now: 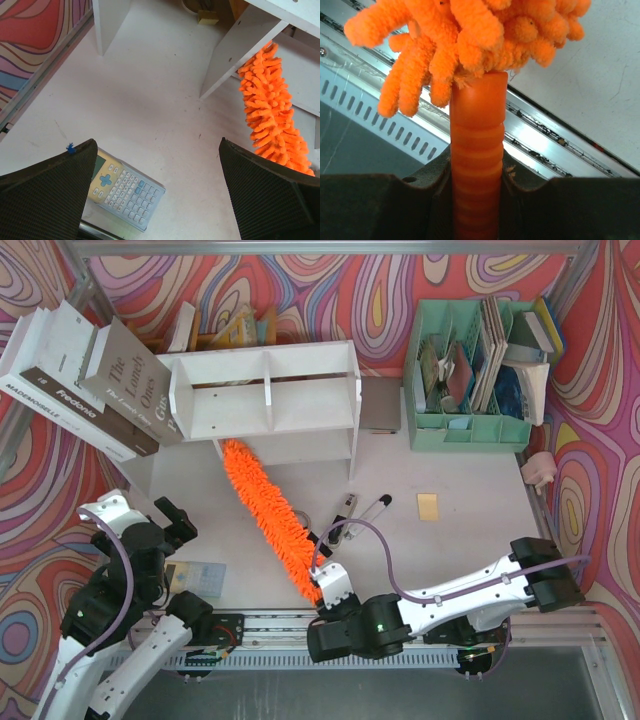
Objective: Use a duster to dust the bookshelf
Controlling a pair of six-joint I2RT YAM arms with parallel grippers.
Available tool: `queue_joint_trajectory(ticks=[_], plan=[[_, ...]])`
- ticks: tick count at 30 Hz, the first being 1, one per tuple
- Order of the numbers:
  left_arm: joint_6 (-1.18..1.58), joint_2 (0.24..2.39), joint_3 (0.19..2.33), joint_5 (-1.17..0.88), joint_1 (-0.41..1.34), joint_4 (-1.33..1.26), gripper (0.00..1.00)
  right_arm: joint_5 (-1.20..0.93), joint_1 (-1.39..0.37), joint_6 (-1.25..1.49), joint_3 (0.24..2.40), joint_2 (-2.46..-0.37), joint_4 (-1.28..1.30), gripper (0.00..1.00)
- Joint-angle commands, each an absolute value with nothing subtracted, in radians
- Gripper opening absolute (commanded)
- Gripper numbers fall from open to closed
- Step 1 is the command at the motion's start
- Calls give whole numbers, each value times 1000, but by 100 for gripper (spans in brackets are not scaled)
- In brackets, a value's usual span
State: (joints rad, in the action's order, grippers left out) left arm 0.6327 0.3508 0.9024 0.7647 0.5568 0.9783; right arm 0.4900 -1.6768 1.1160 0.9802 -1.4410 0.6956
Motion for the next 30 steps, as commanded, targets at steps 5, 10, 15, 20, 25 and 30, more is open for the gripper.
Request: queue_joint_trajectory(ticks=[5,10,15,20,25,30], plan=[[636,357,908,789,562,1002,98,636,-1649,1132,1057,-1474,741,0],[638,340,905,793,563,1000,98,611,-1576,1043,1091,-1499,675,0],[639,339,905,791,563,1002,98,588,-1525,954,1140,-1547,621,0],[641,324,904,790,562,1000,98,590,-1463,872,1207,-1598,581,0],[640,320,903,789,562,999,98,586,-1450,767,1281,-1618,510,0],[640,323,904,784,562,998,98,518,-1452,714,1287,-1627,432,0]])
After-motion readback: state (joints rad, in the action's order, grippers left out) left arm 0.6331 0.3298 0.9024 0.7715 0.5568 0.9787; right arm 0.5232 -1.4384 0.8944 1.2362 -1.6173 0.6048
